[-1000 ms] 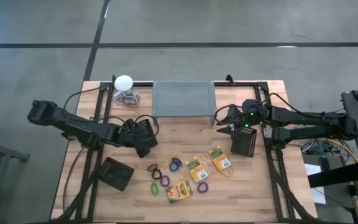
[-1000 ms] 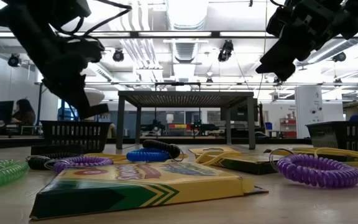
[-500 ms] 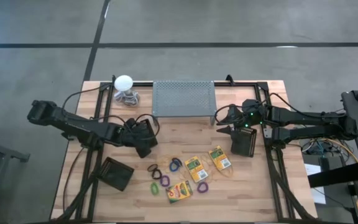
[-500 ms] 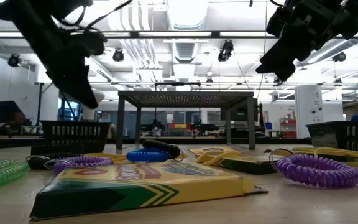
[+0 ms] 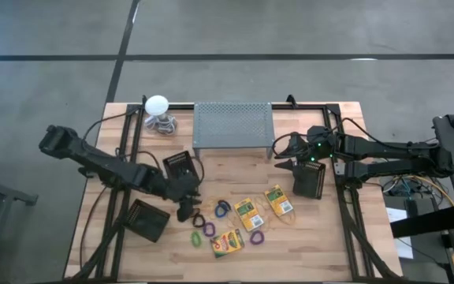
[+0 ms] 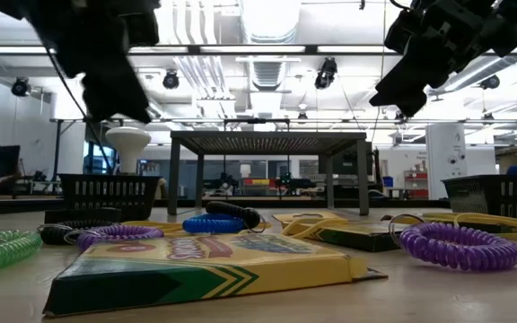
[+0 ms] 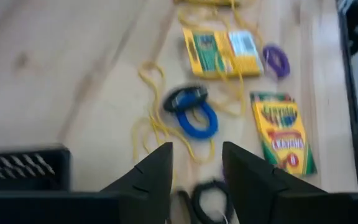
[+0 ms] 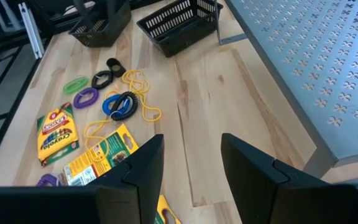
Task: Pick & Place Office Desk Supplies
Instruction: Put the black rubber band into the top left black bin
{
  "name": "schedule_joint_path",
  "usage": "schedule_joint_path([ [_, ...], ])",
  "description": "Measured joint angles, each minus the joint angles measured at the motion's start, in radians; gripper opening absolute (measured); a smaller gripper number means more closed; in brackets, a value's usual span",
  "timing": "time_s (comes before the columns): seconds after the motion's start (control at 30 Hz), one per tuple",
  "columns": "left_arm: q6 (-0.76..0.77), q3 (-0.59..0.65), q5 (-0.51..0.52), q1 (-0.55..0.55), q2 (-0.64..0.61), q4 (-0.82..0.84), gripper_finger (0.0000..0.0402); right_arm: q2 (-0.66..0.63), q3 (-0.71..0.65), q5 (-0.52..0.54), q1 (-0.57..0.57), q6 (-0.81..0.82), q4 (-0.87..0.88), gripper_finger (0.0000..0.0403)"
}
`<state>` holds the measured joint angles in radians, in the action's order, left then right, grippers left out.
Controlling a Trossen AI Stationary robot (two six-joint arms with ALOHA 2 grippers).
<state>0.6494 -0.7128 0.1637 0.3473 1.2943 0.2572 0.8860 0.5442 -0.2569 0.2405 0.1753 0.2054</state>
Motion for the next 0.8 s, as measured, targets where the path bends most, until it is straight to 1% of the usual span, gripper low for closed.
schedule_joint_path([
  [0.13, 0.085, 0.001, 0.0, 0.042, 0.059, 0.011, 0.0147, 0.0, 0.0, 0.0, 0.0, -0.003, 0.0, 0.0153],
  [0.27, 0.193, 0.001, -0.001, 0.049, 0.131, 0.01, 0.0147, 0.0, 0.0, 0.0, 0.0, -0.006, 0.0, 0.0155],
  [0.33, 0.235, 0.001, -0.029, 0.048, 0.164, 0.01, 0.0147, 0.0, 0.0, 0.0, 0.0, -0.014, 0.0, 0.0154],
  [0.43, 0.246, -0.008, -0.075, 0.049, 0.21, 0.019, 0.0147, 0.0, 0.0, 0.0, 0.0, -0.018, 0.0, 0.0151],
  [0.6, 0.265, -0.022, -0.078, 0.048, 0.254, 0.073, 0.0147, 0.0, 0.0, 0.0, 0.0, -0.017, 0.0, 0.0151],
  [0.8, 0.268, -0.044, -0.078, 0.048, 0.256, 0.088, 0.0147, 0.0, 0.0, 0.001, 0.0, -0.013, -0.002, 0.0148],
])
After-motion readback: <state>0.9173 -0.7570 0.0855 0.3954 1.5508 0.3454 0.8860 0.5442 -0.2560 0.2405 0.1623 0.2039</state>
